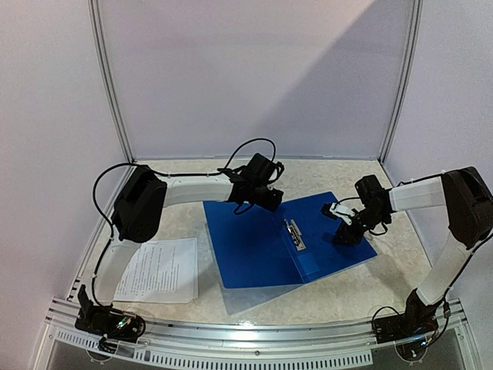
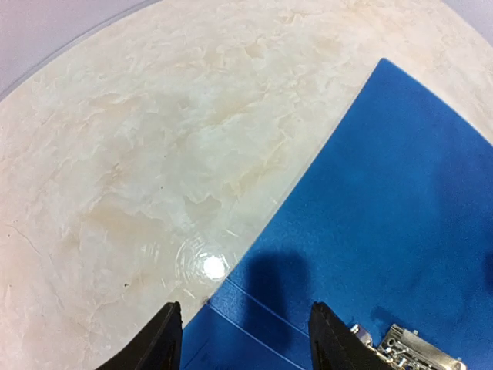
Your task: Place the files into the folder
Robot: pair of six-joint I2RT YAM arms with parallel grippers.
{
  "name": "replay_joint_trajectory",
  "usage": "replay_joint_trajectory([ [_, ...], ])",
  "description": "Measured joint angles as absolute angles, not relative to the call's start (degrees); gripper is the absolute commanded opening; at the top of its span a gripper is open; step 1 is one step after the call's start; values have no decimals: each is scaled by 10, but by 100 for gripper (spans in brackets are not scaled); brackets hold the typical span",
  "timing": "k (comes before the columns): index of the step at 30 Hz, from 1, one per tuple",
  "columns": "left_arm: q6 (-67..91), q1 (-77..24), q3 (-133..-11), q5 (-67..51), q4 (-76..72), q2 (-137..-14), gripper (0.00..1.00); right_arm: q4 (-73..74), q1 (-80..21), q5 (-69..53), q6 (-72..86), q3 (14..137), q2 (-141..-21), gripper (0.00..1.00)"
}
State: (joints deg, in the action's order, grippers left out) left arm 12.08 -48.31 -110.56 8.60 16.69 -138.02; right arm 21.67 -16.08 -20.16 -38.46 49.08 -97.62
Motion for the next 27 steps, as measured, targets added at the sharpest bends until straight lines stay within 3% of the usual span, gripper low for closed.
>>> replay_joint_trajectory([
  [7, 145, -500, -1053, 90, 168, -1319, 60, 221, -161, -205, -385, 495, -978, 39],
  [14, 211, -533, -947, 127, 198, -1139, 76, 236, -161, -218, -382, 495, -974, 40],
  [20, 322, -536, -781, 142, 226, -968, 77, 246, -161, -223, -380, 495, -973, 40],
  [27, 445, -535, -592, 107, 221, -865, 73, 249, -161, -227, -380, 495, -973, 40],
])
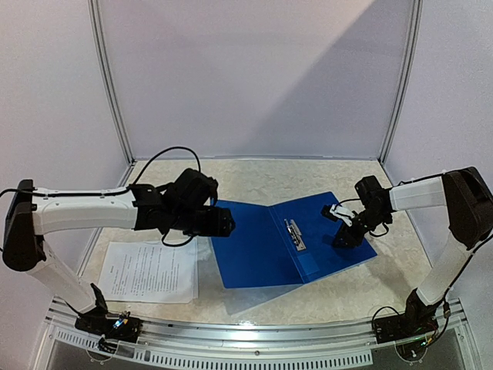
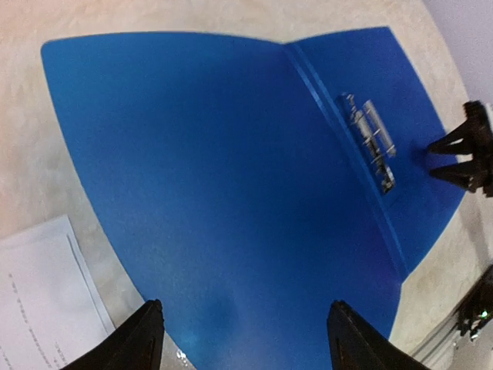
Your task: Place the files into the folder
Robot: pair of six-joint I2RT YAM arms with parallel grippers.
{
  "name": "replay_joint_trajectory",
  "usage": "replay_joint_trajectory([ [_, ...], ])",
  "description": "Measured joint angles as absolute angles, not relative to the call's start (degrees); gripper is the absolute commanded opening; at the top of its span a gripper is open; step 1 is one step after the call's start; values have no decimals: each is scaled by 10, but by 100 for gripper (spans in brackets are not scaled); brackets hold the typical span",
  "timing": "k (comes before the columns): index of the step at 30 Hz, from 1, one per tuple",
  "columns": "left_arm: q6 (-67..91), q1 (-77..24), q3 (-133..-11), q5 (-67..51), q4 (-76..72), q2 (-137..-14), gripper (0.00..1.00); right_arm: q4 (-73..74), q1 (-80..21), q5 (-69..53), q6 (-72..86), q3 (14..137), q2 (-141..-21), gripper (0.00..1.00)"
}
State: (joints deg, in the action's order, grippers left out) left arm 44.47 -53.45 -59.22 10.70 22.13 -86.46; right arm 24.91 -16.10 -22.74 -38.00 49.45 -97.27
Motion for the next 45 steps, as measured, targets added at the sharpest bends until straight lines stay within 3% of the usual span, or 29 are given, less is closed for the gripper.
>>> replay_joint_trajectory([
  [10, 528, -535, -507, 37, 166, -862, 63, 250, -161, -229, -380, 495, -973, 40],
  [25, 559, -540, -507, 64, 185, -761, 66, 251, -161, -229, -380, 495, -973, 40],
  [34, 559, -541, -501, 58, 179, -825, 58, 251, -161, -229, -380, 495, -973, 40],
  [45, 562, -541, -500, 62, 183, -829, 59, 251, -161, -230, -380, 495, -973, 40],
])
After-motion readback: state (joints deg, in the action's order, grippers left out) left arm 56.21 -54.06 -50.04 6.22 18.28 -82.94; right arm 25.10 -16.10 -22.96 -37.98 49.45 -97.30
